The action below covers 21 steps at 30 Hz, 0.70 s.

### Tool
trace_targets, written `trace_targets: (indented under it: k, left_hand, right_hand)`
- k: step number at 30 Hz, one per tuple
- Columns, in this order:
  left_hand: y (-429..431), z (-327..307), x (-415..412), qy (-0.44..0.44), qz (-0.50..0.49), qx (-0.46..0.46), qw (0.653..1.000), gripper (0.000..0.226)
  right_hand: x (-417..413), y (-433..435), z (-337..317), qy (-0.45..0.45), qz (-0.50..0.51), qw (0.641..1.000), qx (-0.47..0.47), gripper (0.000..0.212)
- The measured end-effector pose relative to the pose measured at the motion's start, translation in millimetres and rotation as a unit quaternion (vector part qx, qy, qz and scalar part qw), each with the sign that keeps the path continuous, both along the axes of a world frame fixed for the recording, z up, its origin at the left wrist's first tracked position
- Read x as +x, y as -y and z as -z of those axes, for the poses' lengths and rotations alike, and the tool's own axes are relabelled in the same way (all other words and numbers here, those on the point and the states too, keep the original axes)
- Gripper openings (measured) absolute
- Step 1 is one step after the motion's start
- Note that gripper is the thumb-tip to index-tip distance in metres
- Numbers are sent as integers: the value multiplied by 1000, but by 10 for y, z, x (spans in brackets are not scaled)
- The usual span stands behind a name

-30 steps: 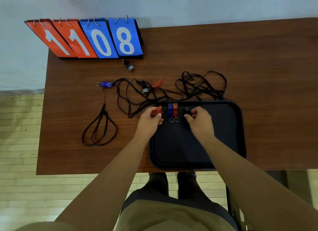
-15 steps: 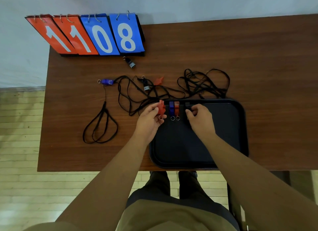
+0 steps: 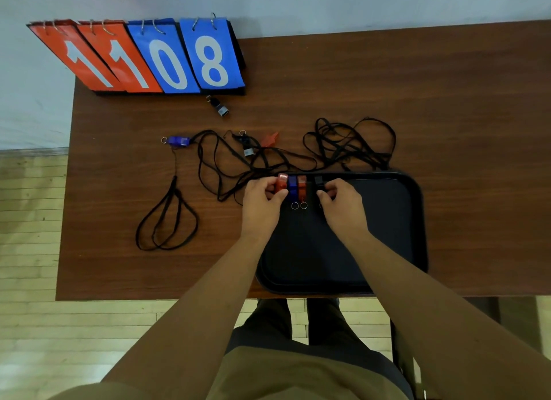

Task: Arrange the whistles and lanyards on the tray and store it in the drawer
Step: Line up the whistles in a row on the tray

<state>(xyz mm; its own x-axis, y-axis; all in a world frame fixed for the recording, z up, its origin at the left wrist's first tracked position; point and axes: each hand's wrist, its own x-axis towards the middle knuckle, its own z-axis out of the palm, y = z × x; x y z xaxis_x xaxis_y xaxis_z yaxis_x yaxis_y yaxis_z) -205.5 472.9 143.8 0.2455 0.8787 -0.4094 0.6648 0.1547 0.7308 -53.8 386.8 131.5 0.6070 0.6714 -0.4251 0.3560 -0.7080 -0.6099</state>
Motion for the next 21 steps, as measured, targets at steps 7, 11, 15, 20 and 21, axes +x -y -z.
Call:
trace_targets:
  k: [7,11,15,20,21]
  left_hand:
    - [-29,34,59,-101,51,41,993,32]
    - [-86,41,59,-111,53,45,991,31]
    - [-44,93,63,-84,97,39,991,31]
    - [5,137,116,-74,110,45,990,31]
    - [12,138,126,-71,110,45,990,31]
  right_hand:
    - [-20,-21,3,7,-3,1000,-4,27]
    - [-66,-25,-4,5,-10,1000,-4,25]
    - [-80,-35,-22,3,-1,1000,-3,29]
    - [-32,-25,-42,3,1,1000,-4,31]
    - [-18,-24,-42,6,0,1000,-3,31]
